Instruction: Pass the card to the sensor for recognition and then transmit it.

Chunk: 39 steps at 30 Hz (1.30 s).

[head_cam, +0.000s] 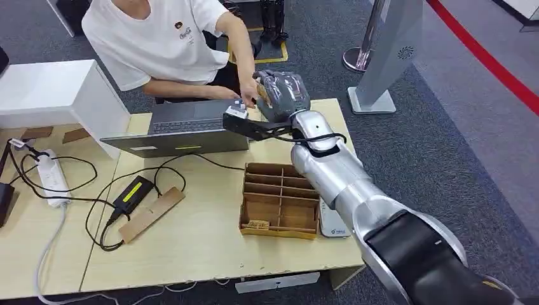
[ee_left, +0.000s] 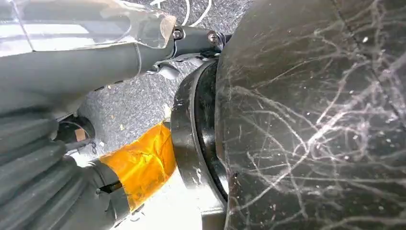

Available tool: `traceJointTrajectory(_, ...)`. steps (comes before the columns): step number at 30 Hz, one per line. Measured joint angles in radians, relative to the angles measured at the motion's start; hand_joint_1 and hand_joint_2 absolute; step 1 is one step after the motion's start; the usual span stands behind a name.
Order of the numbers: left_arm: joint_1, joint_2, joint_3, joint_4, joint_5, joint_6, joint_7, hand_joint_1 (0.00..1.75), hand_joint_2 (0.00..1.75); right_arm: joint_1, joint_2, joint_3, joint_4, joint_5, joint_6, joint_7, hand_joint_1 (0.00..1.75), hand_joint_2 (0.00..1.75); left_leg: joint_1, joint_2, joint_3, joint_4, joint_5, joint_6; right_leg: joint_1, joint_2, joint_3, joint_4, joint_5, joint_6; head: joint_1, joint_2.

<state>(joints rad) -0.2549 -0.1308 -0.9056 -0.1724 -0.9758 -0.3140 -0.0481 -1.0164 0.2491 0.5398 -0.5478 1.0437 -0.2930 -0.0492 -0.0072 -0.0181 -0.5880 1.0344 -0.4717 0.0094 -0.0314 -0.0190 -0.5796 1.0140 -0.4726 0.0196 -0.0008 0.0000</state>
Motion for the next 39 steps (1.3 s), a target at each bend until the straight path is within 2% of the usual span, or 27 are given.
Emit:
traceJointTrajectory(8, 0.0, -0.001, 0.001, 0.0, 0.001, 0.006, 0.004, 0.0, 1.75, -0.001, -0.002, 0.0, 0.012, 0.021, -0.002, 0.003, 0.0, 1.75, 0.0, 0.0, 0.0, 0.0, 0.0, 0.0, 0.0, 0.0, 0.0, 0.0, 0.0, 0.0, 0.0, 0.0)
traceJointTrajectory(12, 0.001, -0.002, 0.012, 0.0, 0.006, 0.007, 0.018, 0.0, 1.75, -0.013, -0.049, 0.0, 0.017, 0.083, -0.017, 0.05, 0.0, 1.75, 0.0, -0.001, 0.0, 0.001, 0.0, 0.0, 0.0, -0.001, 0.0, 0.0, 0.0, 0.0, 0.0, 0.0)
traceJointTrajectory(18, 0.006, -0.004, 0.025, 0.0, -0.002, 0.023, 0.036, 0.0, 1.75, -0.063, -0.187, -0.002, 0.057, 0.174, -0.026, 0.11, 0.0, 1.75, -0.001, -0.001, -0.001, 0.003, 0.0, 0.0, -0.001, -0.001, 0.0, -0.001, 0.002, 0.003, 0.0, 0.0)
traceJointTrajectory(27, 0.027, -0.001, 0.05, 0.0, 0.003, 0.074, 0.058, 0.0, 1.75, -0.119, -0.466, -0.052, 0.113, 0.225, -0.011, 0.179, 0.0, 1.75, -0.001, -0.003, -0.002, 0.005, -0.001, 0.001, -0.001, -0.003, 0.001, -0.002, 0.003, 0.004, 0.0, 0.0)
traceJointTrajectory(30, 0.029, -0.001, 0.052, 0.0, 0.003, 0.078, 0.058, 0.0, 1.75, -0.12, -0.528, -0.065, 0.124, 0.226, -0.007, 0.179, 0.0, 1.75, -0.001, -0.001, -0.001, 0.005, -0.002, 0.002, -0.001, 0.0, 0.001, -0.002, 0.003, 0.004, 0.0, 0.0)
traceJointTrajectory(32, 0.03, -0.001, 0.055, 0.0, 0.007, 0.08, 0.065, 0.0, 1.75, -0.121, -0.555, -0.073, 0.132, 0.241, 0.007, 0.211, 0.0, 1.75, -0.001, 0.004, 0.001, 0.005, -0.003, 0.004, -0.001, 0.004, 0.0, -0.002, 0.003, 0.004, 0.0, 0.0)
traceJointTrajectory(33, 0.032, 0.0, 0.062, 0.0, 0.01, 0.084, 0.069, 0.0, 0.0, -0.119, -0.574, -0.077, 0.136, 0.247, 0.021, 0.227, 0.0, 1.75, -0.002, 0.005, 0.002, 0.005, -0.003, 0.004, -0.001, 0.006, 0.0, -0.003, 0.003, 0.004, -0.002, 0.0)
traceJointTrajectory(34, 0.034, 0.0, 0.069, 0.0, 0.011, 0.091, 0.075, 0.0, 0.0, -0.115, -0.595, -0.082, 0.139, 0.256, 0.04, 0.241, 0.0, 1.75, -0.001, 0.005, 0.002, 0.006, -0.003, 0.004, -0.001, 0.005, 0.0, -0.003, 0.003, 0.005, -0.002, 0.0)
traceJointTrajectory(35, 0.037, -0.001, 0.074, 0.0, 0.012, 0.101, 0.078, 0.0, 1.75, -0.108, -0.625, -0.09, 0.146, 0.256, 0.053, 0.25, 0.0, 1.75, -0.001, 0.002, 0.001, 0.006, -0.003, 0.005, 0.0, 0.002, 0.0, -0.003, 0.002, 0.005, -0.001, 0.0)
traceJointTrajectory(37, 0.041, 0.001, 0.083, 0.0, 0.011, 0.114, 0.078, 0.0, 1.75, -0.082, -0.69, -0.112, 0.158, 0.248, 0.059, 0.257, 0.0, 1.75, -0.001, -0.006, -0.001, 0.005, -0.001, 0.007, 0.0, -0.007, 0.002, -0.003, 0.002, 0.006, 0.0, 0.0)
traceJointTrajectory(39, 0.045, 0.003, 0.088, 0.0, 0.011, 0.125, 0.08, 0.0, 1.75, -0.031, -0.748, -0.144, 0.165, 0.226, 0.058, 0.262, 0.0, 1.75, -0.001, -0.007, -0.001, 0.005, -0.001, 0.007, 0.0, -0.008, 0.004, -0.004, 0.001, 0.006, 0.0, 0.0)
